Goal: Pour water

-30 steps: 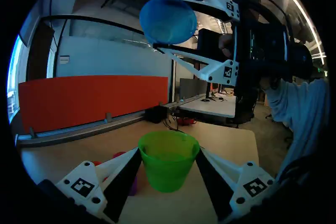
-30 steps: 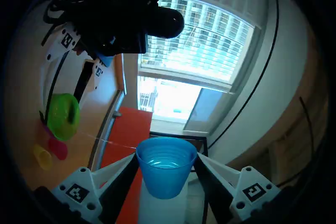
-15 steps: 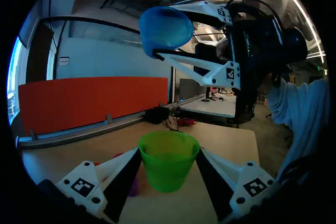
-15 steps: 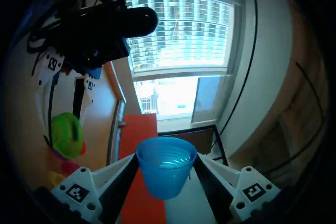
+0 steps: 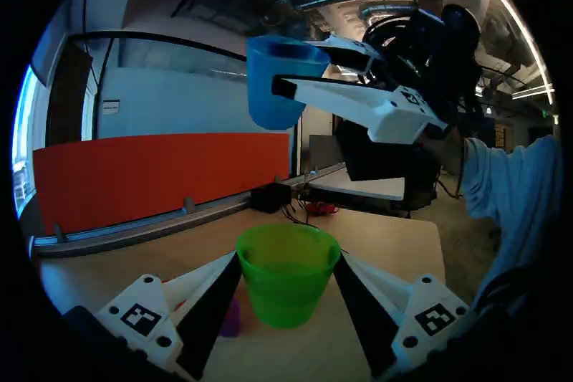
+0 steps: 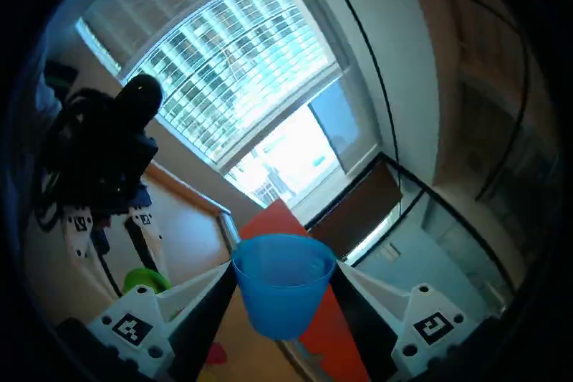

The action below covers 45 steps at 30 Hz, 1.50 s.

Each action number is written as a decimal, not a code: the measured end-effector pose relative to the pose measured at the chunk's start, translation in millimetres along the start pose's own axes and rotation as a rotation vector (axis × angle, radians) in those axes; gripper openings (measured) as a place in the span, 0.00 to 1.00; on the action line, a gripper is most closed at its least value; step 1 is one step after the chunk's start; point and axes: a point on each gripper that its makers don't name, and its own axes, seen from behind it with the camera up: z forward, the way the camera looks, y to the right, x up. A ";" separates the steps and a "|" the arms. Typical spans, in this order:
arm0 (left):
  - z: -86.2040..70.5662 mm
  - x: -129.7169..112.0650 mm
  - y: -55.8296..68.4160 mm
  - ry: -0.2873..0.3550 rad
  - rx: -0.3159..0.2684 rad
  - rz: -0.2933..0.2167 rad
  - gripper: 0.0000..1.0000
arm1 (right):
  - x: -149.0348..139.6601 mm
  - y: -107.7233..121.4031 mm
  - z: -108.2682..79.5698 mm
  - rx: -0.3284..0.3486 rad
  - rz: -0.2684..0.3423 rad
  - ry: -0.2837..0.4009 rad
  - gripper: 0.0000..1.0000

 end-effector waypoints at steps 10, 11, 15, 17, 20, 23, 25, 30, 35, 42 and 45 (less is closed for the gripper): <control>-2.0 0.6 -4.1 0.000 0.014 0.007 0.87 | 26.8 -23.2 -11.9 0.070 0.470 0.045 0.91; -2.2 0.7 -4.5 0.000 0.016 0.008 0.87 | 29.8 -25.0 -13.3 0.078 0.511 0.050 0.91; -3.9 2.8 -6.5 0.003 0.023 0.012 0.87 | 36.6 -29.5 -18.9 0.108 0.608 0.068 0.91; -5.3 4.6 -8.5 0.005 0.028 0.014 0.87 | 36.1 -28.6 -21.1 0.108 0.628 0.067 0.91; -8.5 6.2 -12.1 0.006 0.037 0.017 0.87 | 31.9 -26.0 -24.7 0.095 0.640 0.060 0.91; -13.5 6.4 -17.0 0.005 0.050 0.022 0.87 | 24.3 -24.3 -30.3 0.083 0.642 0.048 0.91; -17.3 5.8 -21.3 0.002 0.061 0.025 0.87 | 17.5 -23.9 -34.3 0.077 0.643 0.035 0.91; -27.7 2.8 -34.6 -0.004 0.092 0.027 0.87 | -3.9 -22.3 -45.6 0.057 0.643 0.003 0.91; -37.8 -1.7 -46.2 -0.013 0.122 0.031 0.87 | -22.4 -19.5 -57.5 0.035 0.641 -0.018 0.91; -48.7 -7.5 -60.0 -0.032 0.156 0.040 0.87 | -47.2 -16.4 -73.0 0.011 0.640 -0.046 0.91; -50.5 -9.9 -62.8 -0.037 0.161 0.036 0.87 | -54.9 -17.1 -76.2 0.006 0.645 -0.054 0.91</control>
